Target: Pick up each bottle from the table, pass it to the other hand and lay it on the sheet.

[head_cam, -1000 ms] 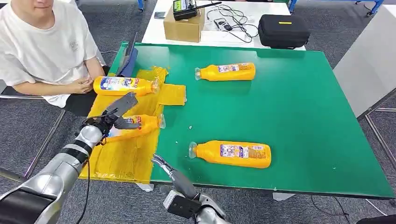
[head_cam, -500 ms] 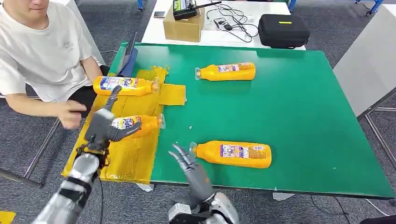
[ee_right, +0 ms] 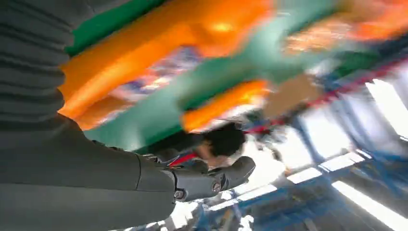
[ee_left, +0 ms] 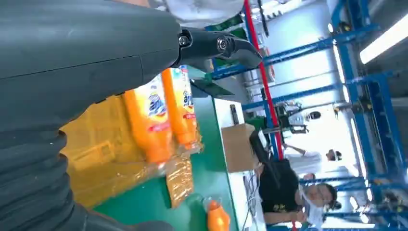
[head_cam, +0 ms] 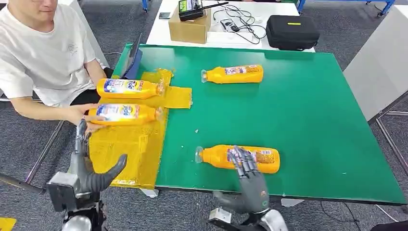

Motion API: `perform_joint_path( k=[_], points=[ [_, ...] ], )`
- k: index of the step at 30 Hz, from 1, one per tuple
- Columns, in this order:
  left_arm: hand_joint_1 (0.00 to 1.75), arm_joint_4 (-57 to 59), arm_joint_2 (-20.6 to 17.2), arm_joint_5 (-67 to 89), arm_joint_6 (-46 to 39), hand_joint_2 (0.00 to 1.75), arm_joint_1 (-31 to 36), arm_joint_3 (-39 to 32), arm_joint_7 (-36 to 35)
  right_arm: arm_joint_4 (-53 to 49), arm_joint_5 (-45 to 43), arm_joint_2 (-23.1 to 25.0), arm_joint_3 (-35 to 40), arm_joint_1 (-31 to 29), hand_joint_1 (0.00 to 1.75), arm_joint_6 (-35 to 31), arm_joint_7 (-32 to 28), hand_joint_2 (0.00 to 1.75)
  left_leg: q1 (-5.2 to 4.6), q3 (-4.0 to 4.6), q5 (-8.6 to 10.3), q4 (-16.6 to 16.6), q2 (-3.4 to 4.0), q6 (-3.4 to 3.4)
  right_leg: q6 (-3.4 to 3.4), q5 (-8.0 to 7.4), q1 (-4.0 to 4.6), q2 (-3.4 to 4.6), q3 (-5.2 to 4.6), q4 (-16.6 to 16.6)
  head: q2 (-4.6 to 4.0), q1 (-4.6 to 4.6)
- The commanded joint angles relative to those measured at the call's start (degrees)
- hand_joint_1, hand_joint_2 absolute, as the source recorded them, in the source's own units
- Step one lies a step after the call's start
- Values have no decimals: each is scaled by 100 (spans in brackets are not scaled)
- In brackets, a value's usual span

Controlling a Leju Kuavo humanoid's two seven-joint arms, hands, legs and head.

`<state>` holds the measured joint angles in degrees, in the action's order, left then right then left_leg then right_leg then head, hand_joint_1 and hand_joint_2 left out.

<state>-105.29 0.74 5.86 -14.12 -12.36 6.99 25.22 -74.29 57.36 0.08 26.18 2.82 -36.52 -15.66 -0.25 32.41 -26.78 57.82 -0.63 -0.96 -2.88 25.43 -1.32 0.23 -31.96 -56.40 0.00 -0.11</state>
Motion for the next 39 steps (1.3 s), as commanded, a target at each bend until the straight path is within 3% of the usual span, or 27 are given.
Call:
perform_joint_path(
  k=[1, 5, 12, 19, 24, 31, 37, 38, 39],
  points=[
    [0, -546, 212, 145, 352, 175, -379, 51, -203, 273, 478, -577, -794, -213, 0, 1039, 960, 175, 4, -2, -2, 2, 4, 2, 6, -1, 5, -1, 6, 4, 0, 2],
    [0, -427, 219, 140, 457, 175, -270, 90, -224, 480, 508, -536, -800, -361, 0, 1179, 1050, 175, 4, -6, -2, 0, 1, 6, 10, -3, 6, -2, 11, 7, 0, 2],
    [0, -43, 174, 115, 704, 175, 197, 382, -325, 1958, 505, -405, -841, -1568, 0, 1614, 1223, 175, 3, -10, 7, -4, 12, 4, 7, -13, 5, 6, 9, 9, 0, 0],
    [0, 87, 119, 159, 811, 175, 366, 472, -394, 2372, 543, -273, -640, -2101, 0, 1754, 1218, 175, 5, -12, 18, -5, 4, -6, -7, -21, 7, -1, 16, 11, 0, 0],
    [0, 229, 118, 253, 860, 175, 502, 515, -485, 2831, 568, -196, -291, -2683, 0, 2204, 1507, 175, 5, -15, 15, -3, 27, -1, -2, -26, 8, 19, 13, 6, 0, 0],
    [0, 234, 115, 289, 881, 175, 533, 531, -508, 3014, 538, -152, -187, -2831, 0, 2412, 1586, 175, 0, -8, 16, -2, 5, -6, -11, -20, 2, 3, 9, 2, 0, 0],
    [0, 375, 122, 303, 893, 175, 639, 548, -534, 3723, 326, -150, -15, -3168, 0, 3074, 1712, 175, 2, -13, 18, -3, 6, -6, -9, -21, 4, -1, 17, 5, 0, 0],
    [0, 404, 102, 296, 912, 175, 668, 568, -537, 3905, 300, -172, 79, -3263, 14, 3240, 1707, 175, 8, -15, 19, -3, 9, -2, -4, -24, 11, -1, 20, 9, 0, 0],
    [0, 447, 89, 288, 916, 175, 697, 578, -540, 4062, 192, -196, 125, -3337, 129, 3408, 1711, 175, 2, -14, 20, -3, 2, -5, -9, -21, 4, -5, 17, 6, 0, 0]
  ],
)
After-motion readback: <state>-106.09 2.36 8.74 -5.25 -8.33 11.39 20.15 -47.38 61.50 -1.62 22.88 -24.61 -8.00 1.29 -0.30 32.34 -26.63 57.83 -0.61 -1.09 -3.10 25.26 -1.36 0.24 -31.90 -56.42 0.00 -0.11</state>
